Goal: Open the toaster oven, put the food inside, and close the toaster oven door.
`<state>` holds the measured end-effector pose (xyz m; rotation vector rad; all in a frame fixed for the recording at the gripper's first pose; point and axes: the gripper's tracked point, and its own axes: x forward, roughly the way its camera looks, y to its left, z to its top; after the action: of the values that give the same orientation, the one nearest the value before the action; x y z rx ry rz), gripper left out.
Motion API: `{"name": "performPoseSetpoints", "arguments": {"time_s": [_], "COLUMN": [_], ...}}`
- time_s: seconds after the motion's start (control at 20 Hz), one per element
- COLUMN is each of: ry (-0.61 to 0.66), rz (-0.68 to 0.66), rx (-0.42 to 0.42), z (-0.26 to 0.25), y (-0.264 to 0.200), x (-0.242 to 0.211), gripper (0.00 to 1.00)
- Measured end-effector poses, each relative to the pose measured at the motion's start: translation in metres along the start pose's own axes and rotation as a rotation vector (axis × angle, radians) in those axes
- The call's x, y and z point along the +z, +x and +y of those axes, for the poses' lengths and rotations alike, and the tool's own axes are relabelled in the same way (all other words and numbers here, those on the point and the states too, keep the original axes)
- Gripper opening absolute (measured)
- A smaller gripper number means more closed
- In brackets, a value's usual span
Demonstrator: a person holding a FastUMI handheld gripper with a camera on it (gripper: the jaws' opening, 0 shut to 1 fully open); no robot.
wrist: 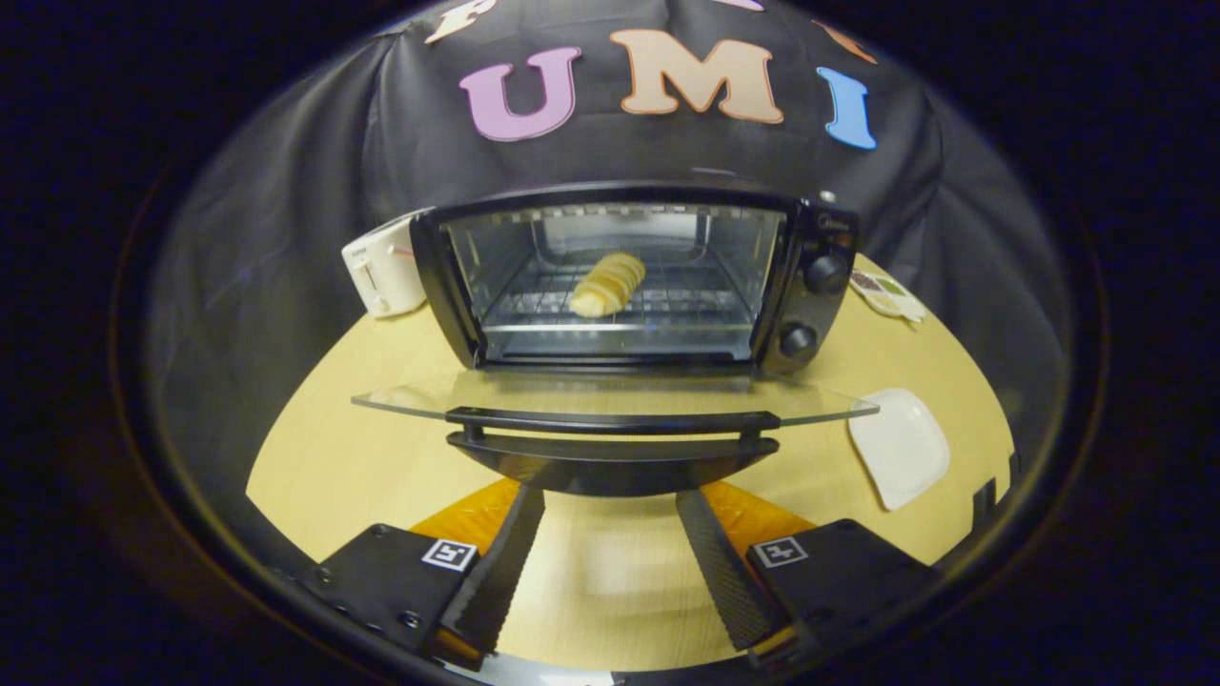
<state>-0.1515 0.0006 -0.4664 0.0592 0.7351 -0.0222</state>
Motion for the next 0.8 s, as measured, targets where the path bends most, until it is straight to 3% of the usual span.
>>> {"name": "performPoseSetpoints", "arguments": {"time_s": [0.35, 0.8], "ry": [0.064, 0.111], "rz": [-0.091, -0.133], "rx": [-0.001, -0.022], "z": [0.002, -0.007], "y": [0.009, 0.025], "x": [0.059, 0.095], "gripper": [0.89, 0.89]}}
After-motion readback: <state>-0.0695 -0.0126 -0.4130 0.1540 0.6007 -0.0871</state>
